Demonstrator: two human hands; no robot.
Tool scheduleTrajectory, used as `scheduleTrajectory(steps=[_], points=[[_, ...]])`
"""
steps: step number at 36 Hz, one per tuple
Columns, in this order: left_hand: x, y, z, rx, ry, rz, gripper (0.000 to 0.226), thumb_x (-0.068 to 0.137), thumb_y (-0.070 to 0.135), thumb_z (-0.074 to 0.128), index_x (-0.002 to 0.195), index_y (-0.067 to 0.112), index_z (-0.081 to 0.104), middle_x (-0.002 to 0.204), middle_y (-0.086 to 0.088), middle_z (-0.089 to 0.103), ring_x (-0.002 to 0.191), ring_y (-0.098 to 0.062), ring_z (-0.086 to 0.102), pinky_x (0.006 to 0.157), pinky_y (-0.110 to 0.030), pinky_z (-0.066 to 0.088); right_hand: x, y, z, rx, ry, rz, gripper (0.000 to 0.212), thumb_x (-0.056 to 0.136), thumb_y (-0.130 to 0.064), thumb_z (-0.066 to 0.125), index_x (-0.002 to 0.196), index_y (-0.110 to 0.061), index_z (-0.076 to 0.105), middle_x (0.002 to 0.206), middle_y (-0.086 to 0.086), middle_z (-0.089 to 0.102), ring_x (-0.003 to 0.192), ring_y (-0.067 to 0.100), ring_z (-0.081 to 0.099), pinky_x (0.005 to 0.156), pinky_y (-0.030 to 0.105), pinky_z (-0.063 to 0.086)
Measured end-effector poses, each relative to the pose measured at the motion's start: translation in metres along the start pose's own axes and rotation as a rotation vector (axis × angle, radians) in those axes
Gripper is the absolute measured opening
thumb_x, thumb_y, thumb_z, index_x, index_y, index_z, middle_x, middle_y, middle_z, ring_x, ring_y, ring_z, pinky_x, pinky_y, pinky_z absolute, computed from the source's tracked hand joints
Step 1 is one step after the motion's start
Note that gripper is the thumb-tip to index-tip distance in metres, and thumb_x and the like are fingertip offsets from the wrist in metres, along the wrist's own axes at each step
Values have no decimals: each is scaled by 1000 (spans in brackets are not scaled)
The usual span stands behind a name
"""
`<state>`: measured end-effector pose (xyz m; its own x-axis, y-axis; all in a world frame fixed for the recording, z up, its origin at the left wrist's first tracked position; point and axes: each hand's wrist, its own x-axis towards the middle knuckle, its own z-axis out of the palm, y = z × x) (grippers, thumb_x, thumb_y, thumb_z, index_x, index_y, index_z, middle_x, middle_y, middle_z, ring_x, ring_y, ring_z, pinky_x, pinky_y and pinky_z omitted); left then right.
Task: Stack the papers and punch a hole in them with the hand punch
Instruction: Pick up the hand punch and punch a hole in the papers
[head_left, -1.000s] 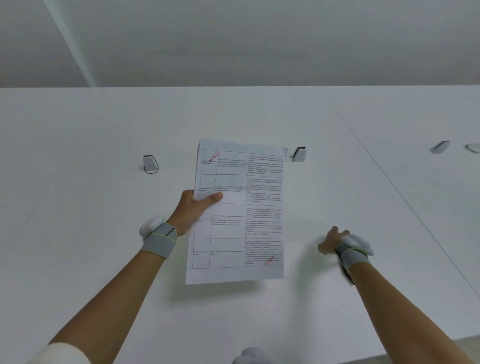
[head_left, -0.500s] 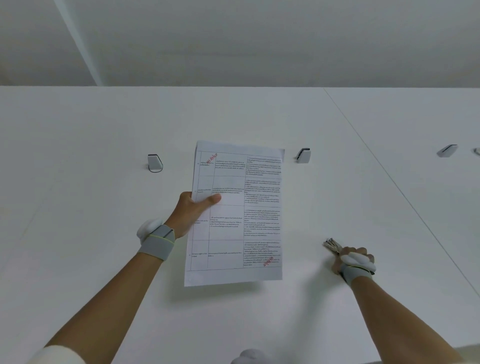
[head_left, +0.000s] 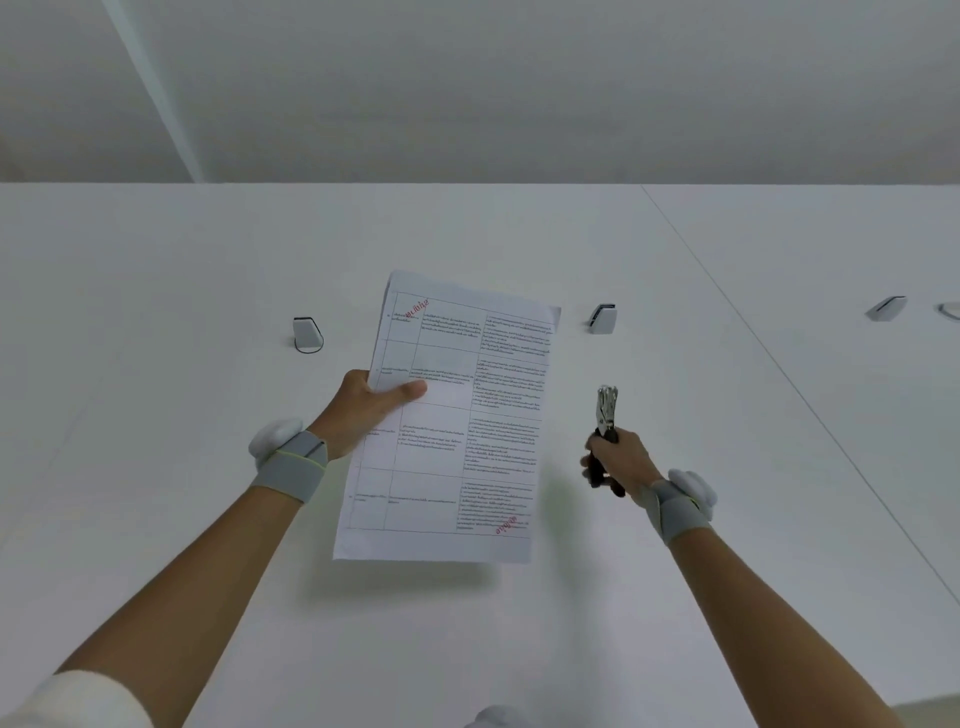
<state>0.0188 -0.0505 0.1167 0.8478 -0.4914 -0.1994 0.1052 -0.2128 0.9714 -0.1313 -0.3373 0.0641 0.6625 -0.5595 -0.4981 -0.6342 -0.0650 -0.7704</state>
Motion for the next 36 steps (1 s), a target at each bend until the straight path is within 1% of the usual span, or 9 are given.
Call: scheduleTrajectory(steps=[3,6,12,17,22,24,28,30,36], points=[[6,9,-13,58,-53,7,46,78,28,73,119,10,63,117,-3,69,108,-16,65,97,-31,48,-4,-17,-2,60,-18,-23,12,84,-7,54,72,-5,54,68,13,56,54,27,52,58,36,44],[10,23,-25,140,-110,21,55,69,39,77,117,13,65,116,1,70,108,-11,65,95,-28,48,-9,-27,-4,-134,32,-86,14,73,-18,67,69,-9,57,64,7,57,55,24,52,51,26,41],[11,58,-35,301,-243,14,41,72,37,69,111,24,63,94,21,73,93,6,67,79,-10,50,-10,-33,-7,-388,68,-209,33,75,-26,74,56,-17,48,56,-1,52,55,15,48,50,21,37],[10,76,-34,400,-298,3,27,86,23,63,112,24,59,80,34,69,82,15,65,67,-1,46,-10,-31,-8,-479,122,-240,42,83,-26,64,50,-18,39,52,0,45,63,25,47,47,23,33],[12,80,-33,460,-343,7,28,86,24,63,114,22,60,80,32,70,80,13,66,66,-2,47,-12,-30,-7,-546,123,-238,39,81,-26,62,50,-18,40,56,2,48,63,26,49,53,26,35],[13,79,-32,472,-365,9,25,86,24,63,111,23,61,80,29,71,80,13,66,68,-3,46,-13,-31,-6,-563,118,-239,37,79,-24,62,51,-17,40,55,2,46,62,25,47,49,25,33],[16,76,-33,513,-363,12,43,82,31,66,121,14,62,112,3,71,103,-9,66,93,-24,47,-14,-33,-4,-571,101,-245,34,77,-22,63,51,-16,40,55,3,47,62,25,46,47,23,31],[19,72,-36,507,-367,9,47,80,33,67,123,12,61,116,-2,70,108,-17,65,99,-31,46,-14,-33,-4,-572,97,-248,31,75,-23,63,52,-17,43,59,5,51,63,25,48,48,23,33],[22,67,-38,458,-368,-6,46,81,26,67,123,9,60,117,-3,69,107,-13,66,86,-17,50,-15,-33,-2,-560,87,-272,33,71,-29,65,54,-13,42,57,5,46,58,23,41,53,26,33]])
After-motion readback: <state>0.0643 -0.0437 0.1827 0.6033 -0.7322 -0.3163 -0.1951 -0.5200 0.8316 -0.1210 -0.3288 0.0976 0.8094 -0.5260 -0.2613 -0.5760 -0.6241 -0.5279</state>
